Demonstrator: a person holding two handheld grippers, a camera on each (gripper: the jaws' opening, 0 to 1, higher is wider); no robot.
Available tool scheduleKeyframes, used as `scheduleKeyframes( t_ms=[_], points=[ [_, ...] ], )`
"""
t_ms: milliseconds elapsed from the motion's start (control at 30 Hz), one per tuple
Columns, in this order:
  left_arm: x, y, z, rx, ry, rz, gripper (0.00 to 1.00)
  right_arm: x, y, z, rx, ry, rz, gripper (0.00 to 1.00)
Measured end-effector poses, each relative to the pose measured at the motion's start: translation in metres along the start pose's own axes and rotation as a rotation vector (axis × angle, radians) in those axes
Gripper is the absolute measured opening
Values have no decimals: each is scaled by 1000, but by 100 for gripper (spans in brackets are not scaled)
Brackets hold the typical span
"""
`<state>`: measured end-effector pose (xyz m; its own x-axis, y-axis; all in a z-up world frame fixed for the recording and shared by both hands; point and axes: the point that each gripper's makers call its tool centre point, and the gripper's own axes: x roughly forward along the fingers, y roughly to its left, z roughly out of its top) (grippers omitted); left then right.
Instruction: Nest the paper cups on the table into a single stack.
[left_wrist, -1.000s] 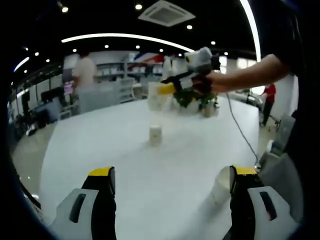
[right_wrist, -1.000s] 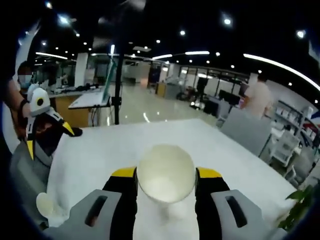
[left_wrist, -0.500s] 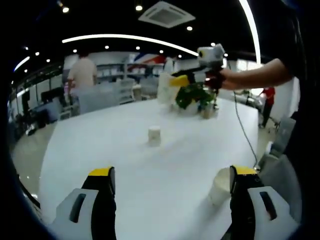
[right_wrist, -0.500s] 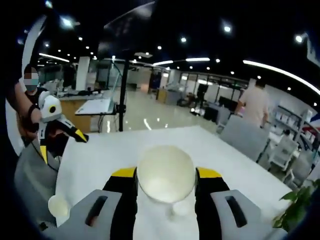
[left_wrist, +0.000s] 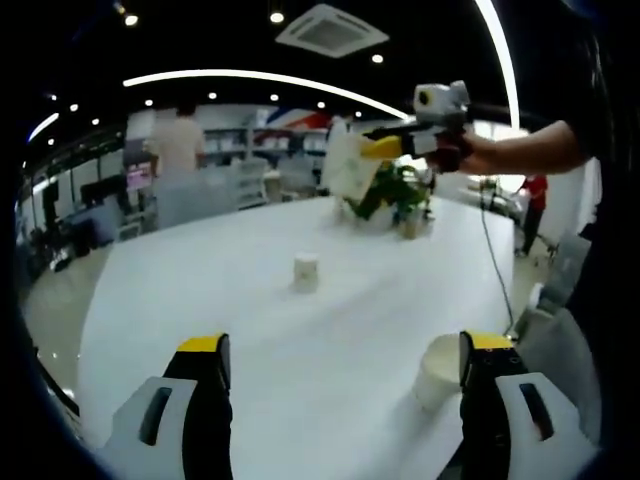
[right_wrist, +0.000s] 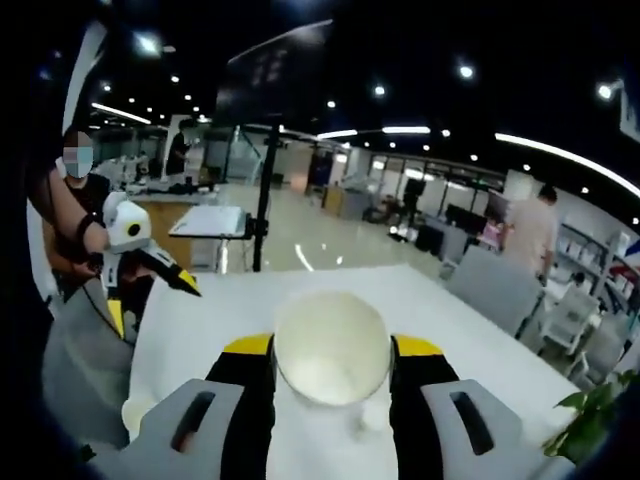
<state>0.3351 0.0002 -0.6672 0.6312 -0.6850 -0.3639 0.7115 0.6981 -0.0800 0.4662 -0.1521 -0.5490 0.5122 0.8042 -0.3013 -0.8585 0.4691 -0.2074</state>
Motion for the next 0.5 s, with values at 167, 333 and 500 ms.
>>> scheduleKeyframes(
  t_ms=[167,333,500],
  points=[
    [-2,0,-1,-4,-3,1,95,-5,12,6,-2,-13,11,42],
    [-3,-1,-3,-9,-4,4,95,-11,24,11,4,-24,22,42],
    [-3,0,-4,-10,-4,6,95,-17,35,15,9,-34,35,41]
  ],
)
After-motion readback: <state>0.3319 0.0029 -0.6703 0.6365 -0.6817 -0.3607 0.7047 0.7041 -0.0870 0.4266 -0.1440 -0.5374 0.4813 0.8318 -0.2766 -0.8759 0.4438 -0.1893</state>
